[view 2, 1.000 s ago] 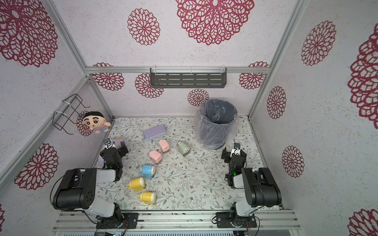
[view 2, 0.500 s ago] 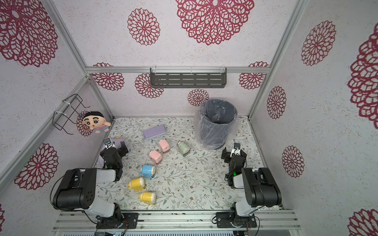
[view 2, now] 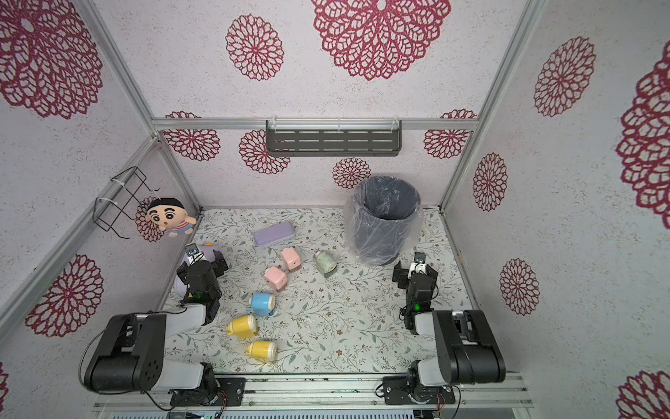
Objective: Take out the pencil sharpener tray and clean the shavings
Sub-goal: Pick up the pencil sharpener from the center of the board.
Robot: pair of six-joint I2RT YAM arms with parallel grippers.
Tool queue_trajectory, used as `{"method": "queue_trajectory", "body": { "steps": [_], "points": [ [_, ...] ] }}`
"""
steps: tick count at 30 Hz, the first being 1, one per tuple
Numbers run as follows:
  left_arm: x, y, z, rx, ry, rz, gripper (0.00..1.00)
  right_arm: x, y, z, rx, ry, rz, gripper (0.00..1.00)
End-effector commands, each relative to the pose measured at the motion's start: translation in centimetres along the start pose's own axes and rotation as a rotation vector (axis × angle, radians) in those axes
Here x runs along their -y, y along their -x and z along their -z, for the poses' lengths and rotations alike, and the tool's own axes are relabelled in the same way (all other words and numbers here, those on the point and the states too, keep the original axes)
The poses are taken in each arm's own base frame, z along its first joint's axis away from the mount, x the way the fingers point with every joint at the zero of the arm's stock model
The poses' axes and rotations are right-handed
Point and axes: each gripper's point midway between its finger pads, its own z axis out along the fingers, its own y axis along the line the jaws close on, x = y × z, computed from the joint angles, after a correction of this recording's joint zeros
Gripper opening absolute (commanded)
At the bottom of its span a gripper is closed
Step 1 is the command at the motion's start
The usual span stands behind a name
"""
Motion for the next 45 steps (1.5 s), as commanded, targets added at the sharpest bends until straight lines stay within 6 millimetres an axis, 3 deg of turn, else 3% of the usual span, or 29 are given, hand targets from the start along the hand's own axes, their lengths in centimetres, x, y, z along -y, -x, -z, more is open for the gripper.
{"method": "queue_trajectory", "body": {
  "steps": [1,4,9,15,18,21,26,32,45],
  "points": [
    [-1.5,2.4,1.7,0.024,0.086,-0.025,0.97,0.3,3.9,1.4,0.05,-0.018,-0.023,0.99],
    [-1.8,4.2,3.9,-0.008,0.053,0.011,0.97,0.9,6.8,3.9,0.075,-0.019,-0.126,0.99],
    [-2.0,6.4,8.1,-0.074,-0.101,0.234,0.97,0.5,11.0,9.3,0.128,0.092,-0.273,0.99],
    [-2.3,7.1,13.4,-0.173,-0.271,0.46,0.98,0.9,11.8,14.8,0.083,0.151,-0.342,0.99],
    [-1.0,7.3,15.9,-0.217,-0.427,0.485,0.97,0.4,11.3,16.0,0.037,0.191,-0.365,0.99],
    [0.4,7.7,17.7,-0.215,-0.567,0.497,0.97,-0.1,10.2,16.0,-0.006,0.215,-0.428,0.99],
    [-1.5,5.2,17.3,-0.302,-0.433,0.68,0.97,-1.4,9.4,15.7,-0.038,0.28,-0.473,0.99],
    [2.2,3.6,16.7,-0.441,-0.532,0.729,0.97,-3.3,7.8,14.7,-0.1,0.366,-0.489,0.99],
    [11.8,0.2,14.2,-0.777,-0.617,0.525,0.97,-7.5,2.6,12.1,-0.233,0.533,-0.485,0.99]
  ]
}}
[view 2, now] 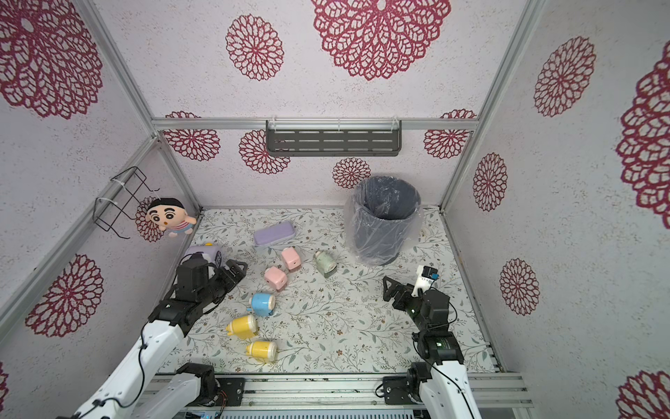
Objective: Take out the pencil sharpener tray and clean the shavings
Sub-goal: Pick up the pencil sharpener from the center of the board.
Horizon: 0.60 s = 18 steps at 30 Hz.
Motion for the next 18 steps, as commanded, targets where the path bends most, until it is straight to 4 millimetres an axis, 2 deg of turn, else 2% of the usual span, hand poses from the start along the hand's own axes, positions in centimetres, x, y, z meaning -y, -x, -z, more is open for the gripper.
{"method": "queue_trajectory", "body": {
  "steps": [1,5,12,18],
  "points": [
    [2.6,0.1,-1.2,-0.034,-0.003,-0.075,0.97,-2.1,0.8,-0.8,0.02,0.095,0.027,0.99],
    [3.7,-1.1,-3.0,-0.1,0.1,-0.136,0.97,-2.5,-0.8,-2.1,-0.03,0.08,0.071,0.99],
    [8.1,-3.0,-5.4,-0.161,0.206,-0.187,0.97,-3.1,-2.9,-3.6,-0.089,0.005,0.181,0.99],
    [11.2,-5.0,-8.2,-0.197,0.311,-0.175,0.97,-1.7,-2.7,-4.7,-0.116,-0.122,0.237,0.99]
  ]
}}
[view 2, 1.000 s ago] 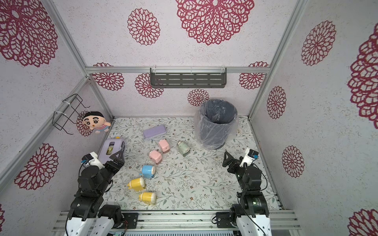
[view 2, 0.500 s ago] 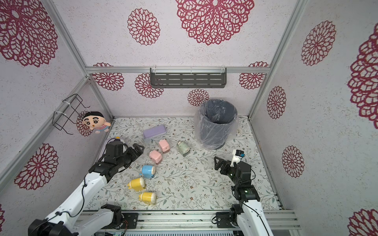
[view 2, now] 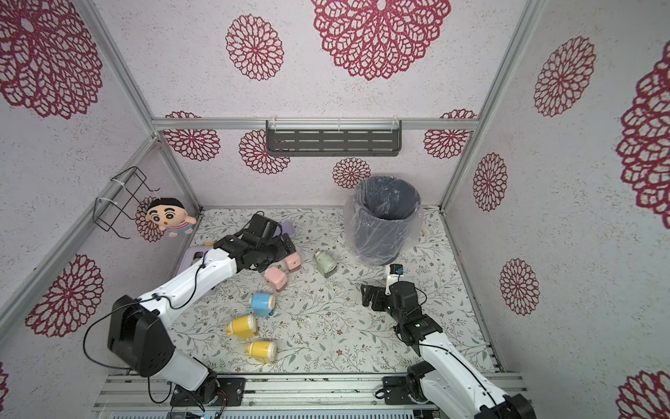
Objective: Take out the pencil sharpener tray and clean the shavings
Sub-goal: Pick up the pencil sharpener from the center of the board.
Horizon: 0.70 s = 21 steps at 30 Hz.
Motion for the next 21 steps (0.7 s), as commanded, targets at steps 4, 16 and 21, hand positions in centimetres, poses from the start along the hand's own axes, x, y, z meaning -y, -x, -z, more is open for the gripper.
{"method": "queue_trajectory", "body": {
  "steps": [4,16,21],
  "points": [
    [0.6,-1.3,-2.5,-0.071,0.184,0.054,0.97,1.4,2.4,-0.5,0.044,-0.135,0.04,0.99],
    [3.6,-1.9,-7.4,-0.133,0.352,0.076,0.97,3.0,2.4,1.0,0.161,-0.171,-0.025,0.99],
    [5.4,-2.9,-9.7,-0.188,0.323,0.084,0.97,2.8,2.5,1.3,0.177,-0.154,-0.033,0.99]
  ]
}}
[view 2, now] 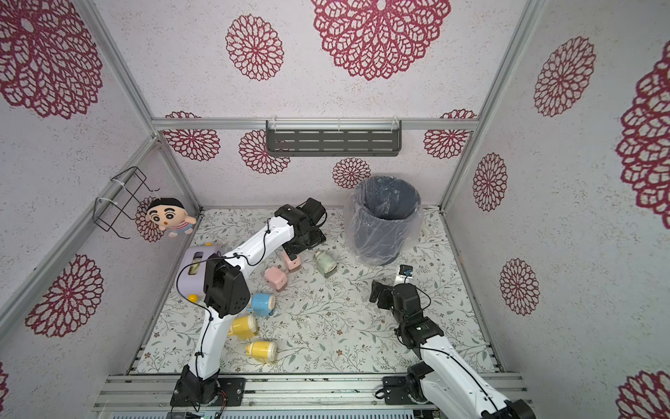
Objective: Take out the pencil sharpener tray and clean the shavings
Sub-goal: Pick up the pencil sharpener from the center of the board.
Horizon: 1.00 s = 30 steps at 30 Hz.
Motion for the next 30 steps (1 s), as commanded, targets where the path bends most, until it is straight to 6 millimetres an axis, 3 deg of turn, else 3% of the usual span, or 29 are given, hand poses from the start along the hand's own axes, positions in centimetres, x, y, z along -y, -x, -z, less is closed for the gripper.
{"method": "queue_trajectory", "body": {
  "steps": [1,8,15,22,30],
  "points": [
    [0.4,-1.7,-0.9,-0.068,0.024,-0.002,0.97,-0.3,1.2,0.2,0.048,0.005,-0.023,0.99],
    [2.2,-3.8,-3.1,-0.145,-0.012,0.014,1.0,-0.7,0.9,0.0,0.031,0.026,-0.024,0.99],
    [2.9,-5.7,-5.0,-0.208,-0.02,0.012,0.93,-0.9,0.5,-0.3,0.011,0.035,-0.023,0.99],
    [2.9,-5.7,-5.3,-0.202,-0.018,0.008,0.82,-1.0,0.3,-0.6,-0.002,0.04,-0.021,0.99],
    [3.0,-5.8,-5.5,-0.211,-0.016,0.003,0.56,-0.9,0.2,-0.6,-0.003,0.036,-0.021,0.99]
  ]
}}
